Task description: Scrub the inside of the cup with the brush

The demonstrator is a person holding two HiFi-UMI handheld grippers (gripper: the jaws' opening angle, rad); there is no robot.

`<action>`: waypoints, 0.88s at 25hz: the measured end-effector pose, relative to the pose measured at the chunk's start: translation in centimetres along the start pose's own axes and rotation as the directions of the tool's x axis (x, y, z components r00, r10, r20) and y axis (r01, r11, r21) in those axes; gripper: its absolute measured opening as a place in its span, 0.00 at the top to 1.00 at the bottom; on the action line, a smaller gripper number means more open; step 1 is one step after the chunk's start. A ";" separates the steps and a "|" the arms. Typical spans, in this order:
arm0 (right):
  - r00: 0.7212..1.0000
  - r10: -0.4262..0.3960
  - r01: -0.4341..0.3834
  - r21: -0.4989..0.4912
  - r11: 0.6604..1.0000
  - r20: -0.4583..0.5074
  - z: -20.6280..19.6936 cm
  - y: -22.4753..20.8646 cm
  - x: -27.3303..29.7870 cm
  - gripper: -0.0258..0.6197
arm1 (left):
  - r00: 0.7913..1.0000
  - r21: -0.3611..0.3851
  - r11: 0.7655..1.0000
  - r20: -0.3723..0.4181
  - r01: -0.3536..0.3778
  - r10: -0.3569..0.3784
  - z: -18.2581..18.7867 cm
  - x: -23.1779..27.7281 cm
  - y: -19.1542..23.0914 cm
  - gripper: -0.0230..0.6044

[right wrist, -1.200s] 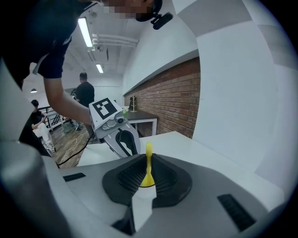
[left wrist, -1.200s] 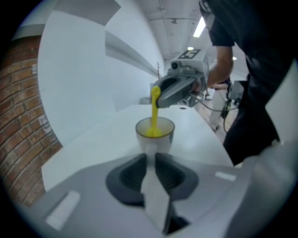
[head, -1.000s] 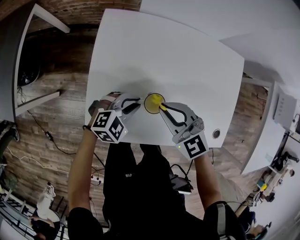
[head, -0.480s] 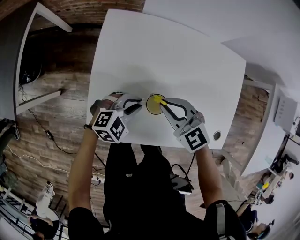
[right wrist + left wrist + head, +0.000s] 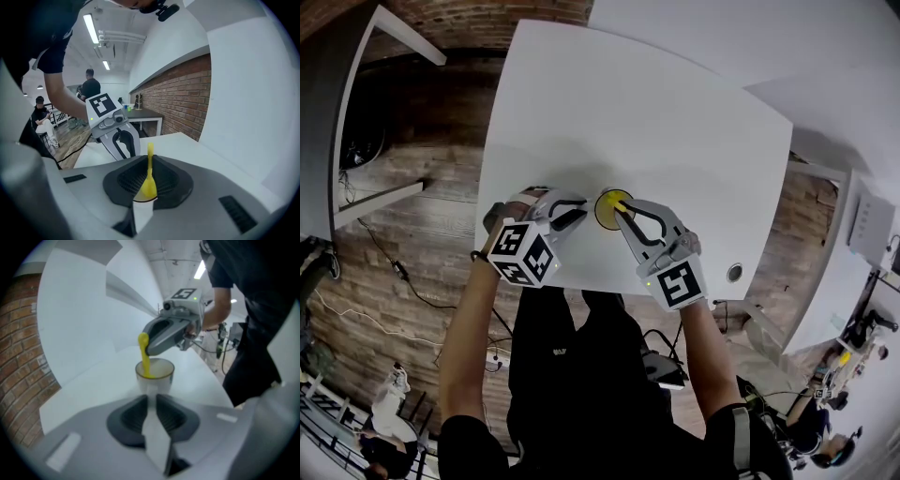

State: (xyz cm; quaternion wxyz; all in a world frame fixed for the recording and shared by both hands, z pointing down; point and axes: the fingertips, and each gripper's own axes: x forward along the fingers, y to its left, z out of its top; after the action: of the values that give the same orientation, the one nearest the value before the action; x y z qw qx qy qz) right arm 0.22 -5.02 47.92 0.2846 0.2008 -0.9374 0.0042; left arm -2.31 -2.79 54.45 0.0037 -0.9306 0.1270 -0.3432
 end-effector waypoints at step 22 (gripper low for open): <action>0.988 -0.132 0.106 0.276 0.955 0.078 1.5 -0.2 0.5 0.91 | 0.999 -0.047 0.998 0.012 -0.050 0.051 0.1 0.0 -0.1 0.87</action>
State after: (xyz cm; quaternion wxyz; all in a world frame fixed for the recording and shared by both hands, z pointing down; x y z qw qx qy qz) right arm -0.91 -5.59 46.93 0.2091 0.2940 -0.9267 0.1057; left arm -2.22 -2.73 54.38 -0.0086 -0.9293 0.1584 -0.3337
